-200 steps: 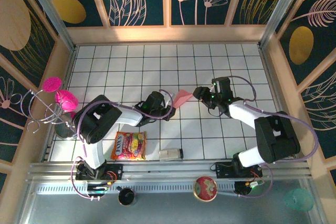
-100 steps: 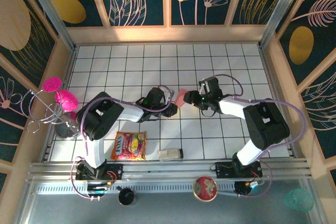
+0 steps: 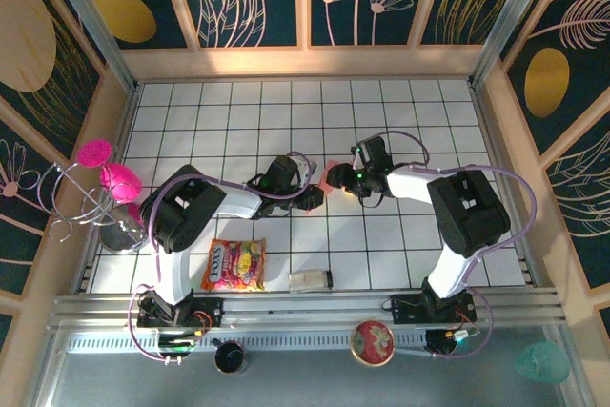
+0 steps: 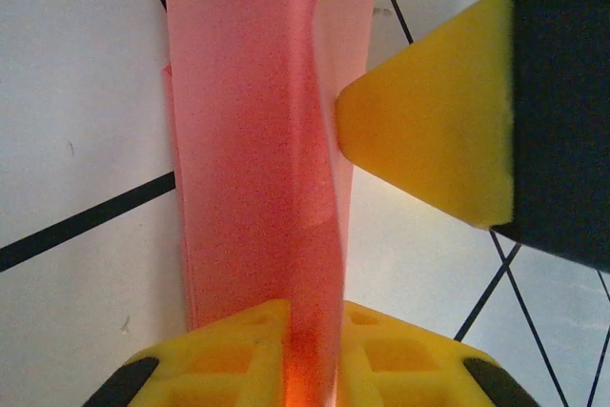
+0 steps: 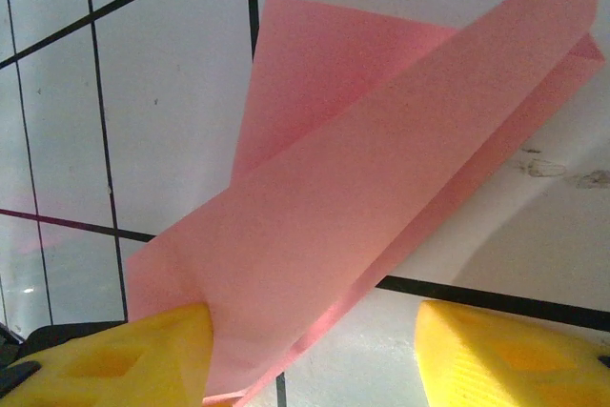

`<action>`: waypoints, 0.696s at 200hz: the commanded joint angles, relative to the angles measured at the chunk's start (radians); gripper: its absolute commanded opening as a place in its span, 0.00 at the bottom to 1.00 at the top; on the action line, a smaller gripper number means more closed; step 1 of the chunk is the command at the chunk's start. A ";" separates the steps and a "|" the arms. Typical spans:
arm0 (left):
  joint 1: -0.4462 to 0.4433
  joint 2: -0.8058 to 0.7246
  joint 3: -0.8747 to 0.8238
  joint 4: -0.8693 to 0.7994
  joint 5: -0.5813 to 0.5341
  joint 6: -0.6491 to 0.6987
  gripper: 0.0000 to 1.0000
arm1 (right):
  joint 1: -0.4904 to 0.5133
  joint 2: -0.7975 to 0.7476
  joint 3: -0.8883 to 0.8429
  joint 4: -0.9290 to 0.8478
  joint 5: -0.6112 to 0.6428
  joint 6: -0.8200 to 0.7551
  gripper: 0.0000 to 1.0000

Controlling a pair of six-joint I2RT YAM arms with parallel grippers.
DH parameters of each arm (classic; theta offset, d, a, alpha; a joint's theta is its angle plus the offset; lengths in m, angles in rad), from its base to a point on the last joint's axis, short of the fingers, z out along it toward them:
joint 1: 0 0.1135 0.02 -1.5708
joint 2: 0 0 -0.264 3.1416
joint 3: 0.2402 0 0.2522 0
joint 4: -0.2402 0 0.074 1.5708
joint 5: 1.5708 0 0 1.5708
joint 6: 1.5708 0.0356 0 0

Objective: Fold a paper plane with a square sheet of paper (pick it up from the middle)
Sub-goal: Fold the wing for the fifth time at the center of the table.

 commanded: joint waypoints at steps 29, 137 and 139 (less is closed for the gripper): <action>-0.004 0.005 0.005 -0.063 0.030 -0.020 0.23 | 0.027 0.096 0.058 -0.071 0.102 -0.021 0.58; -0.005 -0.074 -0.016 -0.097 -0.013 -0.014 0.29 | 0.040 0.168 0.108 -0.130 0.151 -0.017 0.57; -0.006 -0.075 -0.016 -0.096 -0.013 -0.014 0.29 | 0.039 0.168 0.109 -0.130 0.151 -0.016 0.57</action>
